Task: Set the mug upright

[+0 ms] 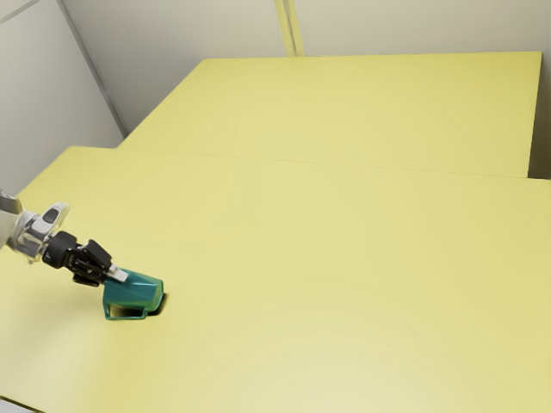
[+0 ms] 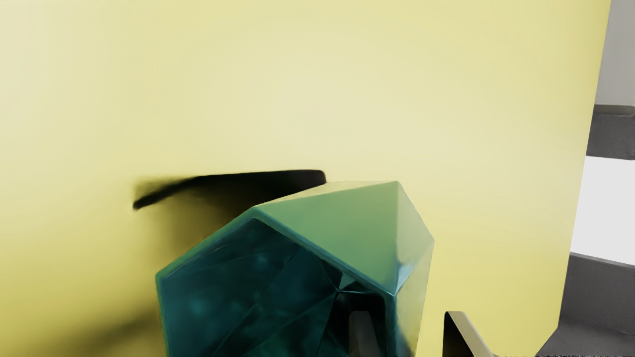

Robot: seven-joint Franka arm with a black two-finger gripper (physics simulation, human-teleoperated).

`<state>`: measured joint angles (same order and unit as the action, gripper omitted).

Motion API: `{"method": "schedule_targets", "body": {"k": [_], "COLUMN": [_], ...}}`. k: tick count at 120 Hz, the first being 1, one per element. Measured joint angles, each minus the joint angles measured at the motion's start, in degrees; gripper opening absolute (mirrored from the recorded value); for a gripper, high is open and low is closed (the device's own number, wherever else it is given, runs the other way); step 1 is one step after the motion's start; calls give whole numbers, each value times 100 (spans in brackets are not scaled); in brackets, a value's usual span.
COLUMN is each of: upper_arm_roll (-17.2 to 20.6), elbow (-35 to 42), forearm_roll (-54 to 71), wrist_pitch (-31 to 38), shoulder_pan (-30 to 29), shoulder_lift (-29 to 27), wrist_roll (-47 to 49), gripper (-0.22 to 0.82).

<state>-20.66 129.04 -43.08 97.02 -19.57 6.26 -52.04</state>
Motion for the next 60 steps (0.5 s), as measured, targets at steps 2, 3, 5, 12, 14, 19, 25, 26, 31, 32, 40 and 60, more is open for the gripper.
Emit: {"method": "schedule_targets", "body": {"k": [2, 3, 5, 12, 14, 19, 25, 26, 31, 32, 40, 60], "upper_arm_roll": [0, 0, 0, 0, 0, 0, 0, 0, 0, 0, 0, 48], "elbow": [0, 0, 0, -4, -5, -14, -24, -24, -26, -26, -24, -34], "forearm_roll": [-8, -12, -19, -38, -41, -47, -52, -53, -54, -54, -54, -37], "wrist_pitch": [-17, -25, -42, -96, -110, -146, -190, -198, -232, -238, -294, -420], "shoulder_pan": [0, 0, 0, 0, 0, 0, 1, 1, 2, 2, 0, -15], "shoulder_lift": [-6, -8, -15, -34, -38, -50, -79, -86, -135, -145, -201, -655], "wrist_roll": [-12, -19, -30, -70, -80, -105, -133, -137, -158, -162, -190, -196], "gripper": [0, -1, -3, -7, -8, -10, -12, -12, -14, -14, -15, -17]}}
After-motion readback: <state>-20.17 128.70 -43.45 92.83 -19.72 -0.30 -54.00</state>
